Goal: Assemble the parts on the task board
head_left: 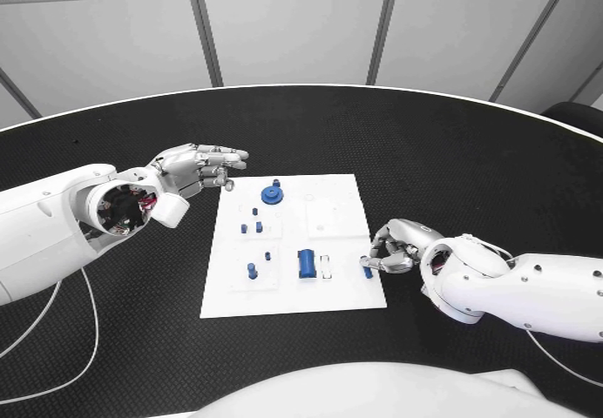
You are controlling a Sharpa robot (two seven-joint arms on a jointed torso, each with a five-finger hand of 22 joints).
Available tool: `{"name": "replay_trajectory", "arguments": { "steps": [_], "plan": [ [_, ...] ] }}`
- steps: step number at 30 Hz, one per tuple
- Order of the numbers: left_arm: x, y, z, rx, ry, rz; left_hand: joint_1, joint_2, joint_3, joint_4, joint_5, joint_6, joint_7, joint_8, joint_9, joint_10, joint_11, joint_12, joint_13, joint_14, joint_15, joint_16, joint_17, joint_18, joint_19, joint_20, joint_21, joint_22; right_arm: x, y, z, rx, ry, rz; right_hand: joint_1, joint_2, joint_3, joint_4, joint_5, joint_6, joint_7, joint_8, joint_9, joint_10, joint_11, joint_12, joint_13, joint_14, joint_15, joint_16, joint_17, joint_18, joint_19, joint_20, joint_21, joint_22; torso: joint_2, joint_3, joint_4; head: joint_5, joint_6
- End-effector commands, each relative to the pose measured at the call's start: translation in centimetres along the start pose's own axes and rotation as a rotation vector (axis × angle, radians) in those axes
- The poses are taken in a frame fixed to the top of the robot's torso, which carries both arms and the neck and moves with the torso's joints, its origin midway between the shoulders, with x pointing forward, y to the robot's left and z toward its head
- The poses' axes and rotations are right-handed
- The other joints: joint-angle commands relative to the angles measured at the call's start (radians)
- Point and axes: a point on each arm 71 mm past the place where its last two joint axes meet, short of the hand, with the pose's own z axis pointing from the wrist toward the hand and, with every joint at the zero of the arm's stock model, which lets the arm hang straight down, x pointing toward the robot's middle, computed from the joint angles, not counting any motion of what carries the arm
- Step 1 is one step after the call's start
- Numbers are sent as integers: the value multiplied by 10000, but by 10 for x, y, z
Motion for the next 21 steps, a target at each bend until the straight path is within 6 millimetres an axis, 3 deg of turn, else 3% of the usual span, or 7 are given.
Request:
{"name": "replay_trajectory", "arguments": {
  "steps": [1, 11, 21],
  "plan": [
    [0, 0, -1, 1, -13, -1, -72, 8, -11, 71, -17, -31, 48, -52, 9, -61, -11, -1, 12, -52, 34, -17, 7, 72, 50, 35, -42, -9, 1, 0, 0, 1, 67, -124, -15, -40, -91, -16, -40, 101, -25, 10, 24, 182, 22, -53, 1584, 912, 48, -9, 2141, 134, 771, 77, 5, 2218, 3, 0, -6, 10, -6],
    [-1, 0, -2, -2, -39, -4, -72, 8, -11, 71, -17, -31, 48, -52, 9, -61, -11, -1, 12, -52, 34, -17, 7, 72, 50, 35, -42, -9, 8, 3, -1, -131, 227, -432, 116, -43, -257, -62, -31, 187, -68, 81, 93, 194, -15, -26, 1597, 916, 19, 0, 2158, 127, 779, 57, 39, 2229, 9, 12, -3, 32, -20],
    [-1, 0, -2, -16, -40, -6, -91, 12, -18, 103, -17, -31, 47, -57, 11, -66, -10, 2, 13, -51, 37, -15, 8, 71, 56, 38, -54, -19, 16, 2, -1, -59, 503, -615, 860, 94, -72, -479, 265, 195, -126, 130, 200, 197, -75, -16, 1604, 925, -36, 19, 2191, 118, 792, 4, 79, 2246, 12, 18, -5, 30, -76]
  ]
}}
